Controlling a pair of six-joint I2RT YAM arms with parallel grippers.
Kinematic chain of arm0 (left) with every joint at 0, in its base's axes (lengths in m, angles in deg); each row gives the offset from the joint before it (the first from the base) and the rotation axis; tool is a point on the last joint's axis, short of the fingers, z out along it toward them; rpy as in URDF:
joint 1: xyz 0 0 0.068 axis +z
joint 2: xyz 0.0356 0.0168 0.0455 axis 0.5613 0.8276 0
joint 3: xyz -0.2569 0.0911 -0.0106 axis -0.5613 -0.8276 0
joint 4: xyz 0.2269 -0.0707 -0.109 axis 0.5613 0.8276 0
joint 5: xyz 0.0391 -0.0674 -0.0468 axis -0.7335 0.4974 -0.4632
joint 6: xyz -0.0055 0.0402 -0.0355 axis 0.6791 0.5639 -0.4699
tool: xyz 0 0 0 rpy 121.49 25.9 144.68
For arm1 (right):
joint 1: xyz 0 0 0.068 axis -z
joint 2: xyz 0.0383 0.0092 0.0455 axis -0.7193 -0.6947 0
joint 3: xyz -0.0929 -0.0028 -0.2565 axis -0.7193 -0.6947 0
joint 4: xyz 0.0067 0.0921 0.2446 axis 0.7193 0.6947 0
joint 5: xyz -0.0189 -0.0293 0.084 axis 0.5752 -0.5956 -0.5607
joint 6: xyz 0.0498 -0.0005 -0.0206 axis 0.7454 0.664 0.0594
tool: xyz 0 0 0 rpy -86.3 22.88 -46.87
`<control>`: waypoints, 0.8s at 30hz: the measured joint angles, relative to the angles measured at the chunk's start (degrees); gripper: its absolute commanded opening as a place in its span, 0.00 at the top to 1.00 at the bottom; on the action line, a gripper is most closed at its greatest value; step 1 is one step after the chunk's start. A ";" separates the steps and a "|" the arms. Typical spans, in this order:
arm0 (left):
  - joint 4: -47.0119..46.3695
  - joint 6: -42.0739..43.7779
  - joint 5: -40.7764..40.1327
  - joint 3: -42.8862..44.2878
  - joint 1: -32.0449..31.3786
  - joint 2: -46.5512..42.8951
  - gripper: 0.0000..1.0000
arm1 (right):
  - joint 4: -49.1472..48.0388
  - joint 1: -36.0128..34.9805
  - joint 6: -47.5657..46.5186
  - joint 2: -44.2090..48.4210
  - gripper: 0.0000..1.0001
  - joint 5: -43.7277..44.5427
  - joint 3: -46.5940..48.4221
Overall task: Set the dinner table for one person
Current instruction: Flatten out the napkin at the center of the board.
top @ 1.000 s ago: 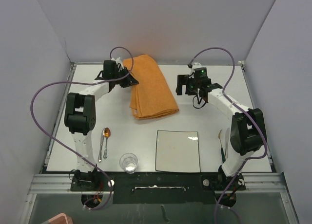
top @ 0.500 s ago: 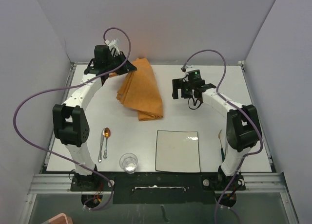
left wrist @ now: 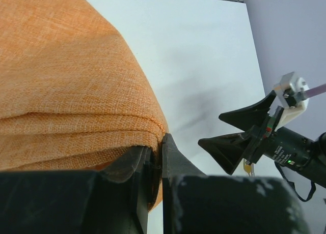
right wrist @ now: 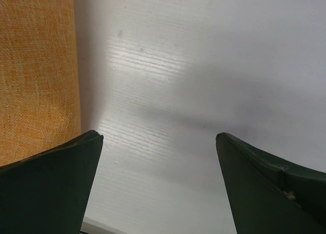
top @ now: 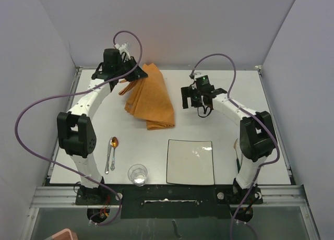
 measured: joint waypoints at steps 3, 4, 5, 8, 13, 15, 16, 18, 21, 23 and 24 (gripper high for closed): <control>0.76 -0.24 -0.66 2.58 -2.08 0.46 1.00 | 0.24 1.11 -0.02 3.72 0.02 1.36 0.00; 1.27 -0.26 -0.70 4.81 -3.10 1.14 1.00 | 0.24 1.77 0.00 5.53 0.02 1.86 0.00; 1.07 -0.26 -0.81 7.02 -4.28 2.14 1.00 | 0.17 2.56 0.00 7.52 0.02 2.23 0.00; 0.50 -0.48 -0.85 12.90 -7.69 5.46 1.00 | -0.33 5.31 0.02 13.73 0.02 3.17 0.00; -1.27 -2.27 -0.42 19.21 -12.61 12.50 0.79 | -1.60 8.37 0.02 21.09 0.02 4.39 0.59; -3.06 -3.61 0.37 20.11 -13.94 15.47 0.44 | -1.86 8.41 0.00 22.23 0.02 4.42 1.16; -4.37 -4.70 0.94 20.13 -14.62 16.85 0.34 | -1.92 8.41 0.00 22.51 0.02 4.42 1.31; -6.29 -6.23 1.60 20.13 -15.87 19.23 0.23 | -1.99 8.39 0.00 22.67 0.02 4.42 1.31; -10.32 -9.60 2.91 18.53 -17.59 21.29 0.21 | -1.70 8.22 -0.11 22.64 0.02 4.42 1.31; -14.51 -12.48 4.59 16.52 -18.34 21.35 0.21 | -1.81 8.20 -0.39 22.67 0.02 4.42 1.31; -17.27 -14.14 5.55 15.50 -18.60 21.35 0.19 | -1.79 8.20 -0.55 22.67 0.02 4.44 1.31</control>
